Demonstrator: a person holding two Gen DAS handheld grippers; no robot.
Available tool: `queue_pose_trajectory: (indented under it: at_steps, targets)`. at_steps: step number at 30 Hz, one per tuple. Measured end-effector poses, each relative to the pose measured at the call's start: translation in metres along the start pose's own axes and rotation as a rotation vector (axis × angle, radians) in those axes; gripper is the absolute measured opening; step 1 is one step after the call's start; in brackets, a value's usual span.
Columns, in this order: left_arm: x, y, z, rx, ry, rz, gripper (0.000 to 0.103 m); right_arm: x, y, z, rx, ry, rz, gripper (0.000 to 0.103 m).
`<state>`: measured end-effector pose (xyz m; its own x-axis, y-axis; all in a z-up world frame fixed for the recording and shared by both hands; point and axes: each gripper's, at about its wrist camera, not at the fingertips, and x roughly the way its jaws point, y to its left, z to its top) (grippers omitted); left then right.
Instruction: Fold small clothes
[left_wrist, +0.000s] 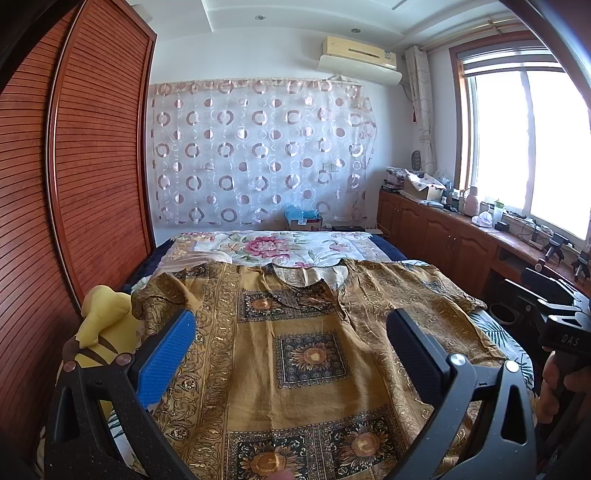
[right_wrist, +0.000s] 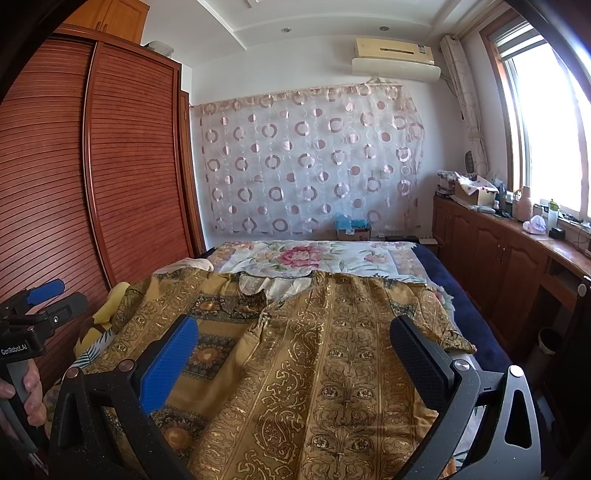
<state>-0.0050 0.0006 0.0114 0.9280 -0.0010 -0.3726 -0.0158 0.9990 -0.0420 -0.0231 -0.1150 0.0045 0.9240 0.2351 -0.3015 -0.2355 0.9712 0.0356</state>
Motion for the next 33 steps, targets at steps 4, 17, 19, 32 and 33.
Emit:
queue_pose_trajectory:
  at_steps: [4,17,19,32,33]
  targets:
    - [0.000,-0.001,0.000,0.000,0.002,0.001,0.103,0.001,0.001,-0.001,0.000,0.001,0.008,0.103]
    - [0.018,0.015,-0.015,-0.008,0.047,0.002,0.103,0.026,-0.001,-0.007,-0.003,0.038,0.052,0.103]
    - [0.025,0.021,-0.019,-0.009,0.063,0.007,0.103,0.036,-0.002,-0.009,0.000,0.053,0.049,0.103]
    - [0.063,0.072,-0.047,0.011,0.183,0.037,0.103,0.107,0.026,-0.016,-0.076,0.182,0.130,0.103]
    - [0.066,0.078,-0.048,0.007,0.190,0.041,0.103,0.108,0.027,-0.015,-0.069,0.179,0.142,0.103]
